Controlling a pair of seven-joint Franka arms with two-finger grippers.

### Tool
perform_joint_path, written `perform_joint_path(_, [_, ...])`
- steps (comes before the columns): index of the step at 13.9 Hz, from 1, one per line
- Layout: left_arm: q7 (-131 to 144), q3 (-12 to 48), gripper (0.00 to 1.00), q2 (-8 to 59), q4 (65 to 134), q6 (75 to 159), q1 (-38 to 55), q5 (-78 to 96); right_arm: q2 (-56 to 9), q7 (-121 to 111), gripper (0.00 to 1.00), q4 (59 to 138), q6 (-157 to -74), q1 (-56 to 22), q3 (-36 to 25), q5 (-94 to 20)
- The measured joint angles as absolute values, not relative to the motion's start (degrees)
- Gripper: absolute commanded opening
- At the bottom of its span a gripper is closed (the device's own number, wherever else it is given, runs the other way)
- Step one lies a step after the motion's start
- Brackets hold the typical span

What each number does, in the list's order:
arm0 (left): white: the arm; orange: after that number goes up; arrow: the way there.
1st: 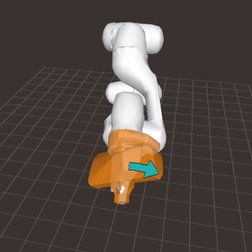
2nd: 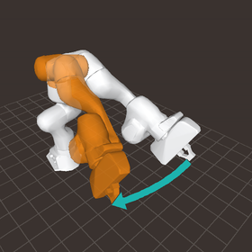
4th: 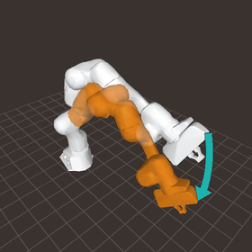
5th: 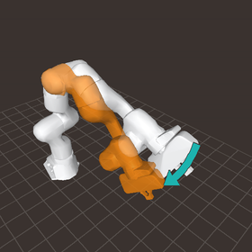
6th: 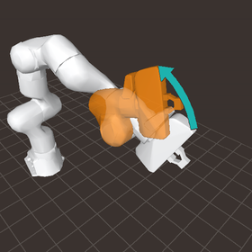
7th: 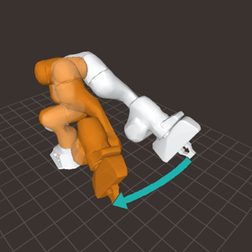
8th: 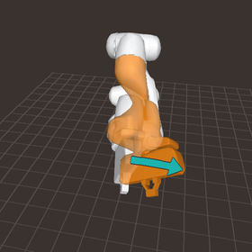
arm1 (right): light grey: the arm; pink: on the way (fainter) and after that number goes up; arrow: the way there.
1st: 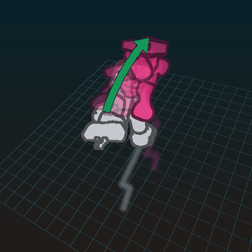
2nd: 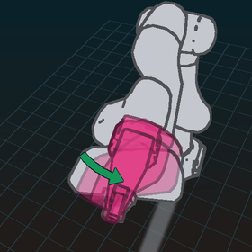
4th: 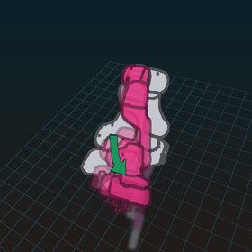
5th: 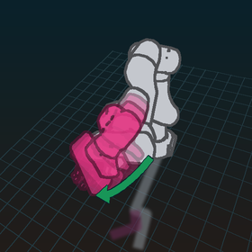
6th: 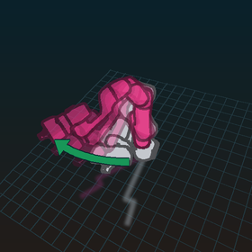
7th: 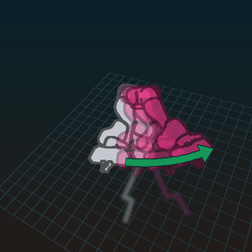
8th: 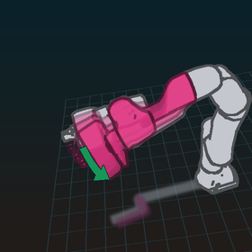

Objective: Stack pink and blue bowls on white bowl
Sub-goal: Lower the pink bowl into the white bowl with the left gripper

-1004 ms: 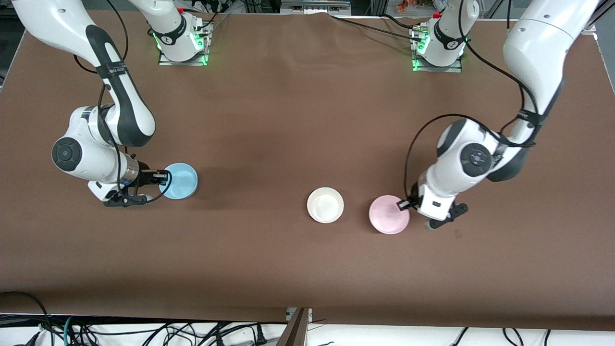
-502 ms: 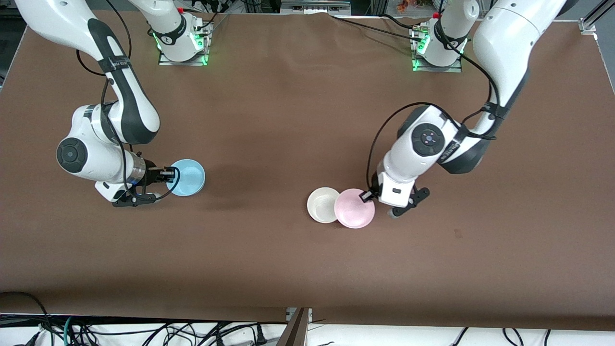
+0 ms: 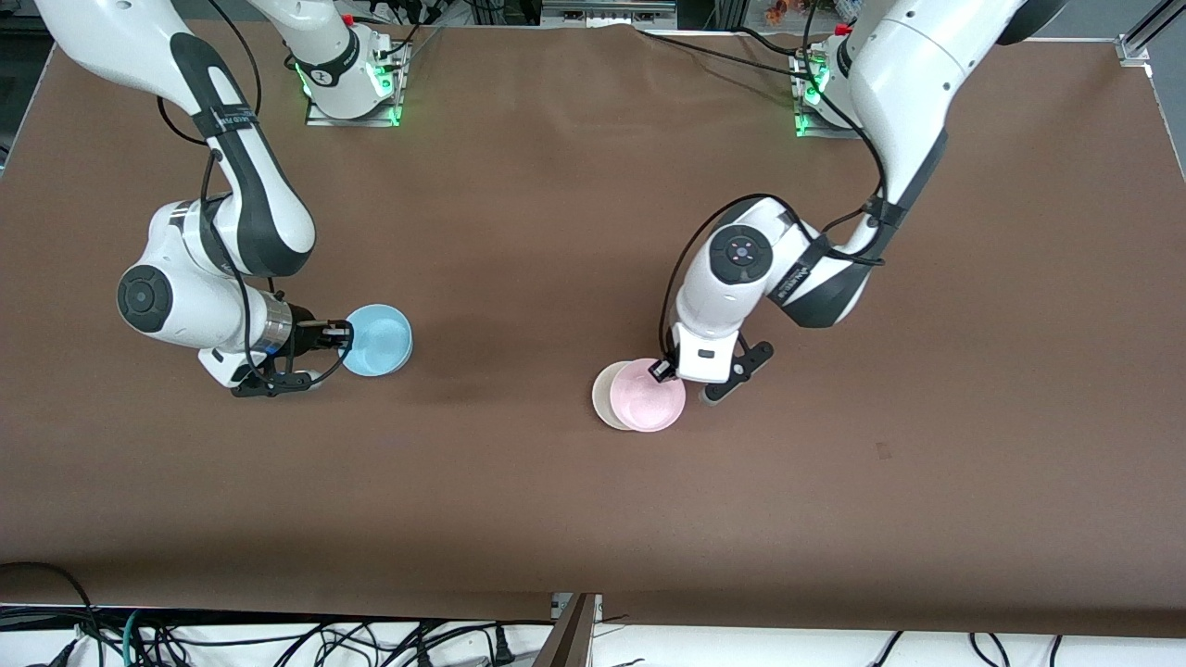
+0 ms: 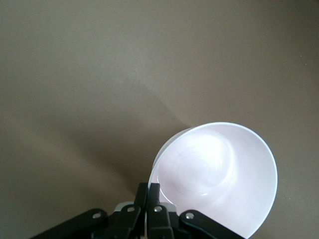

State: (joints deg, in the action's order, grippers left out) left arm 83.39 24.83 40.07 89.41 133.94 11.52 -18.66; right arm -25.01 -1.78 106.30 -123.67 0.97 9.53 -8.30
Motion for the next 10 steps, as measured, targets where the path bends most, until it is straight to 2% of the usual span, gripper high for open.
perform_joint_path(7, [85.67,24.40,0.00,40.46,88.55,133.99,12.17,-18.66,-25.01,-1.78,0.00,106.30,-123.68,-0.03,9.66,-8.52])
perform_joint_path(10, [87.68,24.41,0.00,40.57,88.54,137.20,12.76,-18.66,-25.01,0.06,0.00,106.30,-123.68,-0.85,9.69,-8.75])
